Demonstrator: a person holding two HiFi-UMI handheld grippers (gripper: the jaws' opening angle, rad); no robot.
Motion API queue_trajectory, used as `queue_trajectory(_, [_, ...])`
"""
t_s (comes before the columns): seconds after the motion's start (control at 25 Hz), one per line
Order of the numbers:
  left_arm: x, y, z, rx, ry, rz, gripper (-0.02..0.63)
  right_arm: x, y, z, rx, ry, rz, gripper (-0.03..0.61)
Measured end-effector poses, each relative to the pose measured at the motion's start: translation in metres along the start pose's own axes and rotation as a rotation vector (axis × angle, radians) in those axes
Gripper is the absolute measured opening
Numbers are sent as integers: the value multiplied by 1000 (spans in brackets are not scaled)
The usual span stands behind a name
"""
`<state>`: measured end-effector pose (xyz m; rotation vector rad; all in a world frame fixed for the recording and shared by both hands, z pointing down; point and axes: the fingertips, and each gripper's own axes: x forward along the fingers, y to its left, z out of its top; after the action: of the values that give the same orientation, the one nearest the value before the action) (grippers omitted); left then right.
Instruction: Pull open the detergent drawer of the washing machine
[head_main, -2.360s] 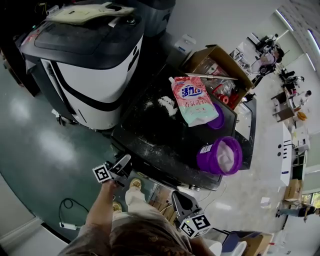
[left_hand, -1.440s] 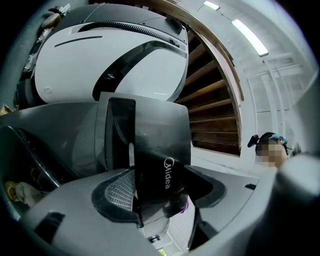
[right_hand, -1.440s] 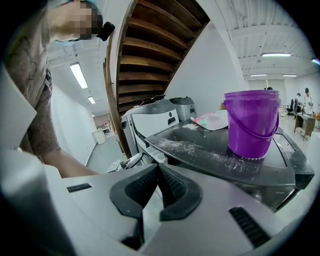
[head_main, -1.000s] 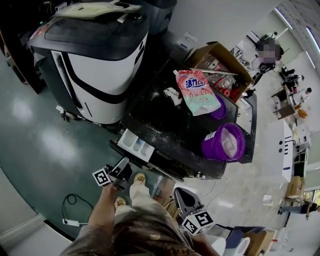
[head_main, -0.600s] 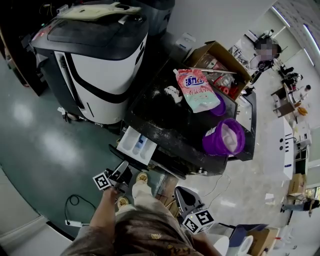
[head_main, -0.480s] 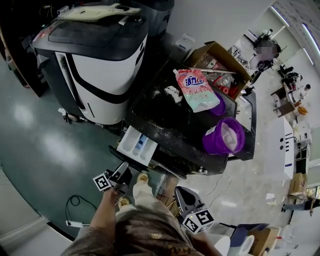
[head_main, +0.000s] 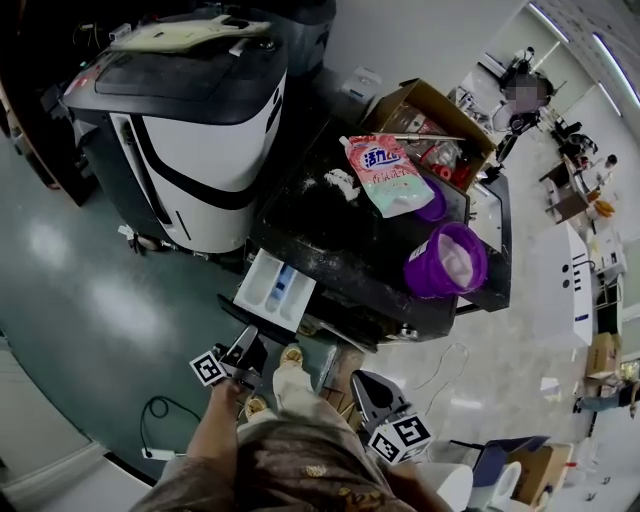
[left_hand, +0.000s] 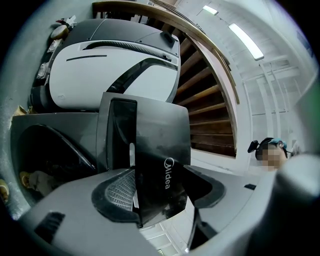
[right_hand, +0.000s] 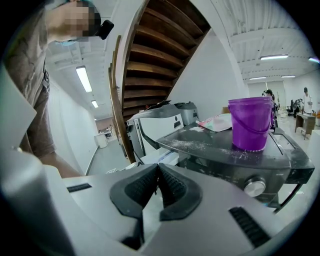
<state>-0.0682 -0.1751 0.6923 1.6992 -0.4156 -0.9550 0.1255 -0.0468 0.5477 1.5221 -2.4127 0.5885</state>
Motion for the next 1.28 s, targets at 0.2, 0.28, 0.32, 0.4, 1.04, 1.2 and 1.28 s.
queue_trajectory(0.2, [-4,5,0,-7,-6,29,308,-6,4,-1,1,-13,-10,5])
queue_trajectory(0.28, [-8,6,0,-11,-14,44,304,-8,5,-2,1,-17,-15,5])
queue_trajectory(0.32, [-10,5,0,-11,-17,47,304,-9,5,-2,1,-19,-18,5])
queue_trajectory(0.4, [-13,5,1,-6,-22,55,293,-11,5,-4,4,-25,-24,5])
queue_trajectory(1.04, [-17,-66,22,185,184,209,291,-10,21,8,46,-140,-34,5])
queue_trajectory(1.2, [-1,-109,19,250,233,214,291,-17,28,9,56,-158,-45,5])
queue_trajectory(1.28, [7,-131,16,298,230,227,291,-21,32,10,60,-166,-48,5])
